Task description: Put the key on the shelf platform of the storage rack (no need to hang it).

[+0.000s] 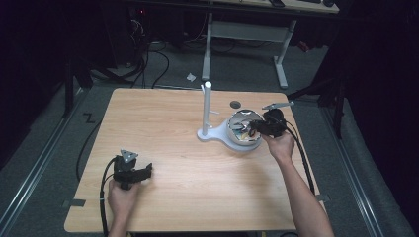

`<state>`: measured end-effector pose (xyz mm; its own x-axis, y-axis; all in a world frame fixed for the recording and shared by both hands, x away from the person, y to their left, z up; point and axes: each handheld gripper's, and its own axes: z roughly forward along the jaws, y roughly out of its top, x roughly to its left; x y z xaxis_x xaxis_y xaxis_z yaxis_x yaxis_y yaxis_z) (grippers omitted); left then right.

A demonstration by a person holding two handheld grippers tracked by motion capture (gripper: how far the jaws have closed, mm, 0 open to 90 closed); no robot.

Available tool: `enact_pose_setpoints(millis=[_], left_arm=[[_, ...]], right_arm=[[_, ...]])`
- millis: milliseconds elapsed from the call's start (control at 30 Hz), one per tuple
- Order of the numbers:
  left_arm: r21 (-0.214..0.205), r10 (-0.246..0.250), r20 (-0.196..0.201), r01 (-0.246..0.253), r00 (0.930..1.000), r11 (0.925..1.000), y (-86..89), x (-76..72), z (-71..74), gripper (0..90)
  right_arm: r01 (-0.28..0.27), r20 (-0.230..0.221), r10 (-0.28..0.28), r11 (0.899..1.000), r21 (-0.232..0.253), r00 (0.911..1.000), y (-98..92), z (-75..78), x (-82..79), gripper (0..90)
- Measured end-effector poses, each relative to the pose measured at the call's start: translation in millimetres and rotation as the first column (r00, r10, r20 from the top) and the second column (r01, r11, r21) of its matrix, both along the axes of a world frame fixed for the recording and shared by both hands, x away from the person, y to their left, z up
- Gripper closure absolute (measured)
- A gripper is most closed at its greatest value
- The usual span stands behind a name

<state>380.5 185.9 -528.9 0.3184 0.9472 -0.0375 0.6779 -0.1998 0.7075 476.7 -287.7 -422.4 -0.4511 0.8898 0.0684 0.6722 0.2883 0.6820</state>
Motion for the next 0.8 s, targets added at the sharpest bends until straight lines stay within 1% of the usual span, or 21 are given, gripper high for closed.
enact_pose_setpoints(millis=[100, 133, 200, 267, 433, 533, 567, 633, 700, 800], left_arm=[[0.0, 0.0, 0.0, 0.0, 1.0, 1.0, 0.0, 0.0, 0.0, 21.2], [0.0, -0.001, -0.001, 0.001, 1.0, 1.0, 0.1, 0.0, 0.1, 21.1], [-0.002, 0.0, -0.001, 0.0, 1.0, 1.0, 0.2, 0.0, 0.1, 21.1], [-0.001, 0.0, 0.0, 0.0, 1.0, 1.0, 0.1, 0.0, 0.0, 21.1], [0.001, -0.001, 0.0, 0.001, 1.0, 1.0, -0.2, -0.1, 0.0, 21.1], [0.001, 0.0, 0.0, 0.0, 1.0, 1.0, -0.1, -0.1, 0.0, 21.2], [0.001, -0.001, -0.001, 0.001, 1.0, 1.0, -0.1, -0.1, 0.1, 21.2], [0.001, 0.0, 0.0, 0.0, 1.0, 1.0, -0.1, -0.1, 0.0, 21.1], [0.001, -0.001, -0.001, 0.001, 1.0, 1.0, -0.1, -0.1, 0.1, 21.1], [0.002, -0.001, -0.001, 0.001, 1.0, 1.0, -0.2, -0.1, 0.0, 21.2]], right_arm=[[-0.004, -0.002, 0.004, 1.0, -0.004, 1.0, 1.1, -2.6, 2.2, 79.2], [-0.005, -0.02, 0.004, 1.0, -0.03, 0.9998, 5.0, -7.1, 3.9, 79.8], [-0.009, -0.02, 0.009, 0.999, -0.032, 0.9998, 5.7, -8.6, 4.5, 79.9], [-0.012, -0.037, 0.011, 0.999, -0.042, 0.9993, 10.2, -15.7, 7.0, 80.2], [-0.008, -0.056, 0.005, 0.999, -0.044, 0.9984, 11.8, -20.0, 9.6, 79.9], [0.009, -0.06, -0.011, 1.0, -0.026, 0.9981, 10.1, -20.8, 10.2, 71.3], [0.015, -0.068, -0.017, 1.0, -0.02, 0.9975, 9.5, -20.1, 10.2, 68.2], [0.023, -0.059, -0.023, 1.0, -0.008, 0.998, 7.4, -17.4, 8.5, 63.5], [0.027, -0.056, -0.027, 1.0, -0.001, 0.9981, 7.1, -16.4, 7.6, 61.8], [0.025, -0.04, -0.024, 1.0, 0.012, 0.9989, 6.2, -10.8, 3.8, 56.9]])
